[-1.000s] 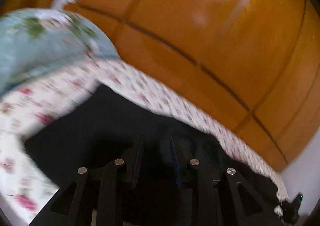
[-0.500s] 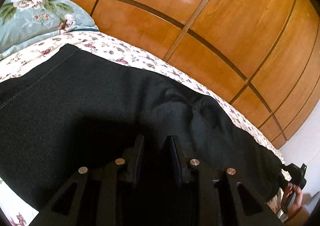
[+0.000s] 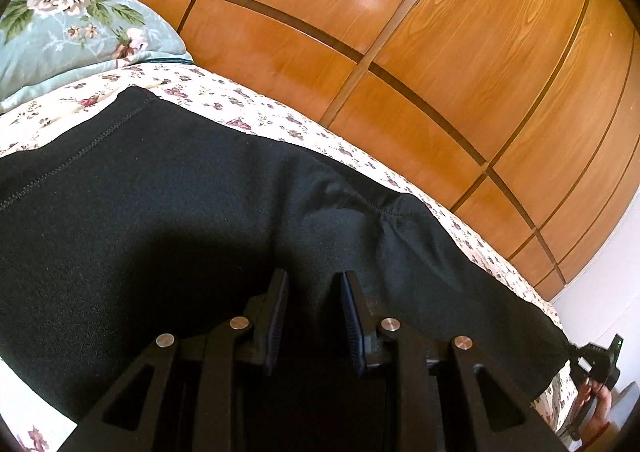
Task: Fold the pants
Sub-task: 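Press the folded trousers flat with the left tool while the right tool grips the hem end, then grip the folded leg end with the right tool and lift it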
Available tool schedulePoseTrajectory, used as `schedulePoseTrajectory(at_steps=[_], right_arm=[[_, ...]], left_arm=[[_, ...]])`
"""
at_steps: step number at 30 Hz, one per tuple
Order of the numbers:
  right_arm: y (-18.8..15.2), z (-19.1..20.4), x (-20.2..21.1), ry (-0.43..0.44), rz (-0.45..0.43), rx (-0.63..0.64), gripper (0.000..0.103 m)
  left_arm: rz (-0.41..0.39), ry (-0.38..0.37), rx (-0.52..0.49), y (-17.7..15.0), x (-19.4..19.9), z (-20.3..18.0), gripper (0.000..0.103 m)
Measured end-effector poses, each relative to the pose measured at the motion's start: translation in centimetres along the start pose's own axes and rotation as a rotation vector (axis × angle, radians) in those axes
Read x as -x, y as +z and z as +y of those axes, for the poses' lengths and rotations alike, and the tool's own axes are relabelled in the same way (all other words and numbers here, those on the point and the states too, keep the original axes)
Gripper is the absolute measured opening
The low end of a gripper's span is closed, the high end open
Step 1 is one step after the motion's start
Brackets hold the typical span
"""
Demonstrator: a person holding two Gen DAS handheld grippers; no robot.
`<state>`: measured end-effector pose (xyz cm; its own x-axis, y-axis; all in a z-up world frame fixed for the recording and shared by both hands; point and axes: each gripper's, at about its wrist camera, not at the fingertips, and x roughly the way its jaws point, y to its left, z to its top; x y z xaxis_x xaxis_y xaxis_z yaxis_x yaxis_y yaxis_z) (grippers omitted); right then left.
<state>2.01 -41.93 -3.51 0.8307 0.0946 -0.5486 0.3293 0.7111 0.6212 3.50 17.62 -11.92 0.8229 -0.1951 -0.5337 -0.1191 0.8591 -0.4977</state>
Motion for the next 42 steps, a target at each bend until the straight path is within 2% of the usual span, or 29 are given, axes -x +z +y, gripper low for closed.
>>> schedulePoseTrajectory(at_steps=[3,6,9,10,12,14,19,21,22,23,25,27,30,32,33,34,38,42], right_arm=[[-0.9,-1.4,-1.1,-0.034,0.051,-0.005,0.008],[-1.1,-2.3,-1.7,-0.014,0.042,-0.019,0.008],[-1.0,-2.5,-1.2,0.021,0.035,-0.059,0.019],[-0.9,-2.5,-0.9,0.026,0.031,-0.066,0.025],[-0.8,-2.4,-0.1,0.011,0.017,-0.054,0.029],[-0.6,-2.3,0.7,-0.015,-0.002,-0.026,0.032],[0.9,-2.9,0.3,-0.004,-0.007,-0.041,0.032],[1.5,-2.9,-0.3,-0.008,-0.014,-0.057,0.032],[1.8,-2.9,-0.7,-0.025,-0.014,-0.063,0.023],[2.1,-2.8,-1.1,-0.049,-0.002,-0.067,0.006],[2.2,-2.2,-0.9,-0.082,0.002,-0.047,0.007],[2.0,-1.7,-0.1,-0.113,-0.026,-0.001,0.007],[1.4,-2.6,-0.3,-0.166,-0.004,-0.011,0.007],[1.1,-3.4,-0.6,-0.157,0.005,-0.061,0.007],[1.1,-3.5,-0.3,-0.145,-0.005,-0.079,0.009],[1.1,-3.3,0.2,-0.144,-0.022,-0.088,0.014],[0.5,-0.3,3.3,-0.2,-0.168,0.018,0.026],[-0.5,1.7,3.5,-0.174,-0.141,0.105,0.029]], left_arm=[[0.0,-0.002,0.0,0.0,0.0,0.1,0.027],[0.0,-0.001,-0.001,-0.1,0.1,0.1,0.027],[0.004,0.016,-0.015,-0.1,0.2,-0.2,0.027],[0.009,0.029,-0.023,-0.1,0.2,-0.4,0.027],[0.027,0.062,-0.035,0.1,0.2,-1.0,0.027],[0.037,0.04,-0.038,0.3,0.4,-1.9,0.027],[0.08,-0.055,-0.066,0.8,-0.7,-5.0,0.028],[0.101,-0.062,-0.106,0.8,-1.7,-6.2,0.029],[0.126,-0.061,-0.129,0.6,-2.4,-6.8,0.031],[0.166,-0.056,-0.156,0.3,-3.3,-7.4,0.032],[0.222,-0.031,-0.201,-0.6,-4.6,-7.9,0.031],[0.199,-0.02,-0.243,-1.1,-4.5,-8.0,0.031],[0.212,-0.017,-0.244,-1.0,-4.5,-8.0,0.031],[0.243,-0.007,-0.225,-0.2,-4.6,-8.1,0.032],[0.257,-0.006,-0.21,0.2,-4.7,-8.2,0.032],[0.265,-0.01,-0.198,0.6,-4.8,-8.4,0.032],[0.235,-0.036,-0.207,2.9,-5.1,-9.8,0.032],[0.295,0.02,-0.323,4.9,-8.9,-12.5,0.033]])
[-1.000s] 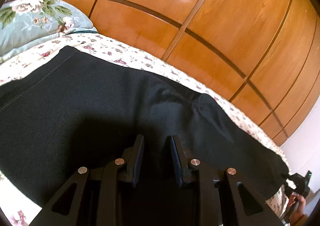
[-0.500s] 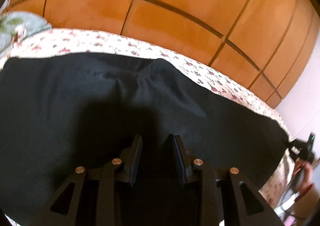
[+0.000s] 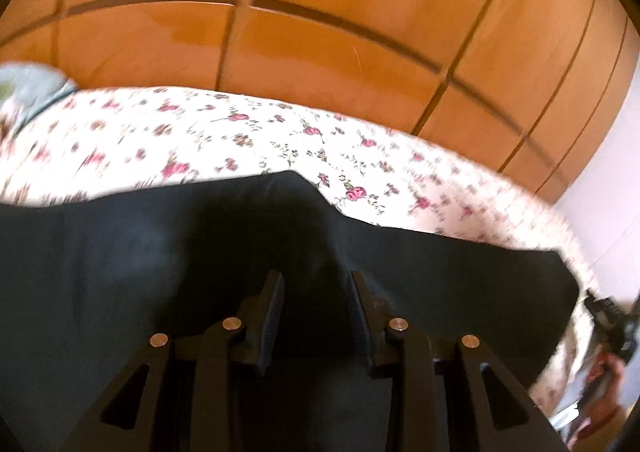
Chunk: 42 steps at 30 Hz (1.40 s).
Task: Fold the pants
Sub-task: 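Grip the folded leg end with the right tool and lift it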
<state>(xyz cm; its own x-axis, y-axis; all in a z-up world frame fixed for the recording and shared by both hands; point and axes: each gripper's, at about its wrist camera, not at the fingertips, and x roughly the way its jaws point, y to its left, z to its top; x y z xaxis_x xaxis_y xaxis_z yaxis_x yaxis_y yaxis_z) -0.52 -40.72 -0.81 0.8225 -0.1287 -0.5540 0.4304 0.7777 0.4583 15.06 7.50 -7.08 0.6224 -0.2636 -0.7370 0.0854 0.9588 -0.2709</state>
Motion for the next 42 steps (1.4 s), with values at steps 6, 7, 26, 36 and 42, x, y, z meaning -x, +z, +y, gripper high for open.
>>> schedulePoseTrajectory(at_steps=[6,7,26,36,42], right_arm=[[-2.7,1.1,-0.9,0.03,0.073,0.038,0.029],[-3.1,1.1,-1.2,0.032,0.089,0.033,0.029],[-2.2,-4.4,-1.9,0.021,0.089,-0.191,0.047],[-0.5,-5.8,-3.9,0.057,0.076,-0.279,0.047],[0.3,-6.4,-4.7,0.064,0.057,-0.326,0.047]], left_arm=[[0.09,0.125,-0.088,3.2,-5.7,-0.3,0.033],[0.087,0.132,-0.089,3.4,-6.3,0.0,0.033],[-0.053,-0.091,0.112,-0.9,-1.1,2.5,0.042],[-0.113,-0.12,0.129,-6.2,1.1,3.1,0.043],[-0.122,-0.149,0.152,-6.6,0.8,3.5,0.043]])
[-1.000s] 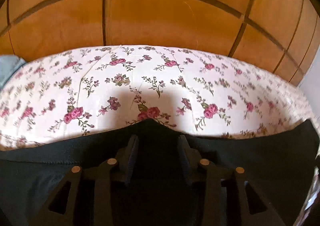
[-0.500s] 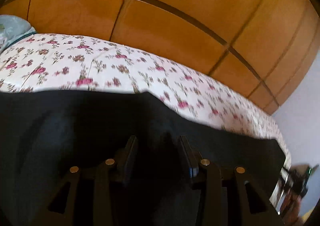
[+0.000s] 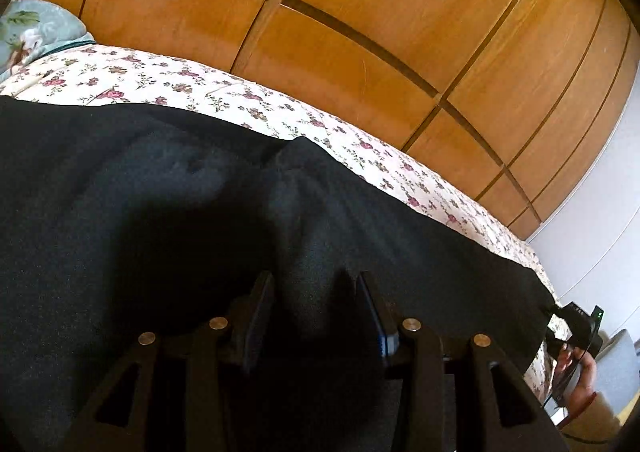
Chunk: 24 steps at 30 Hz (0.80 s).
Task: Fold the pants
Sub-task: 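Grip the folded leg end with the right tool and lift it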
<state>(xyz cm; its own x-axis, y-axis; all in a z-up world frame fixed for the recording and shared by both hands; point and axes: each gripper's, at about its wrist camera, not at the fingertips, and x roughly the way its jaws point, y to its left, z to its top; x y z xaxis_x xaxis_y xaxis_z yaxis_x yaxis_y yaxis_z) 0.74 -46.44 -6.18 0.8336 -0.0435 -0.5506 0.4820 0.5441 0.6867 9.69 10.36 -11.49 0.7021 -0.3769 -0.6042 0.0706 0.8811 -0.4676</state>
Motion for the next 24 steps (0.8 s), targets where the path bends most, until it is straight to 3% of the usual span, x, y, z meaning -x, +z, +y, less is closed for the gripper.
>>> schedulePoseTrajectory(at_steps=[3,5,13,19,24], right_arm=[[0.3,-0.1,-0.3,-0.007,0.002,-0.016,0.042],[0.4,-0.3,-0.5,-0.012,0.02,-0.014,0.028],[0.7,-0.3,0.9,0.01,0.015,-0.05,0.016],[0.7,5.9,4.1,0.018,-0.057,0.113,0.015],[-0.7,12.5,7.0,0.085,-0.117,0.296,0.015]], left_arm=[[-0.004,-0.006,0.001,-0.1,0.0,0.0,0.044],[-0.009,-0.024,0.014,-0.1,0.2,0.3,0.044],[-0.015,-0.05,0.032,-0.2,0.5,0.7,0.044],[-0.019,-0.063,0.039,-0.2,0.7,0.9,0.044],[-0.023,-0.075,0.046,-0.2,0.8,1.0,0.044]])
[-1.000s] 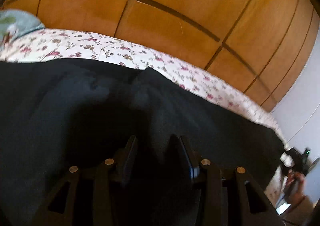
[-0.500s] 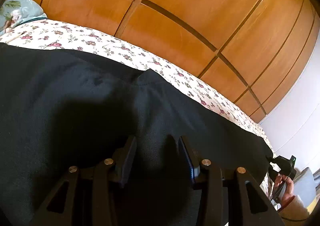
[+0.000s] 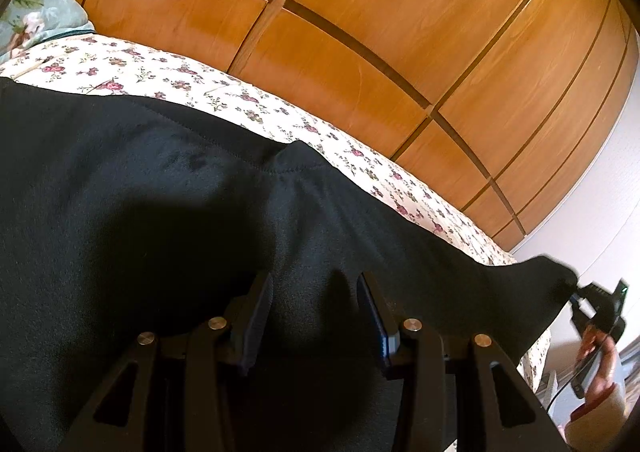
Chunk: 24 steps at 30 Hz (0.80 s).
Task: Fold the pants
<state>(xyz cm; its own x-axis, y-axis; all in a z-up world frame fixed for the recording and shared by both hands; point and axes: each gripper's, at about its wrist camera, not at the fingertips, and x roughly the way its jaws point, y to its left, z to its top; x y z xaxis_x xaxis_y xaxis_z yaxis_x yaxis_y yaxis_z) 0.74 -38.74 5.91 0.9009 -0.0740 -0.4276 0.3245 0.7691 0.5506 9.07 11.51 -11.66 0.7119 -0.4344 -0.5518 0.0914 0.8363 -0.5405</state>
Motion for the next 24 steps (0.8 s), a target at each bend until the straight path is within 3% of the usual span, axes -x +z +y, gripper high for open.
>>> schedulePoseTrajectory(at_steps=[6,12,18,24], right_arm=[[-1.2,7.4,1.8,0.119,-0.02,0.149,0.015],[-4.8,14.0,2.3,0.226,0.022,0.306,0.015],[-11.0,19.3,1.2,0.341,0.133,0.501,0.015],[-17.4,22.3,-1.1,0.41,0.275,0.619,0.015]], left_arm=[[-0.009,-0.013,0.009,0.0,0.1,0.1,0.044],[-0.063,0.015,0.014,-0.3,1.1,0.1,0.044],[-0.121,0.043,0.056,-0.4,2.2,0.9,0.044],[-0.117,0.026,0.072,-0.3,2.2,1.3,0.044]])
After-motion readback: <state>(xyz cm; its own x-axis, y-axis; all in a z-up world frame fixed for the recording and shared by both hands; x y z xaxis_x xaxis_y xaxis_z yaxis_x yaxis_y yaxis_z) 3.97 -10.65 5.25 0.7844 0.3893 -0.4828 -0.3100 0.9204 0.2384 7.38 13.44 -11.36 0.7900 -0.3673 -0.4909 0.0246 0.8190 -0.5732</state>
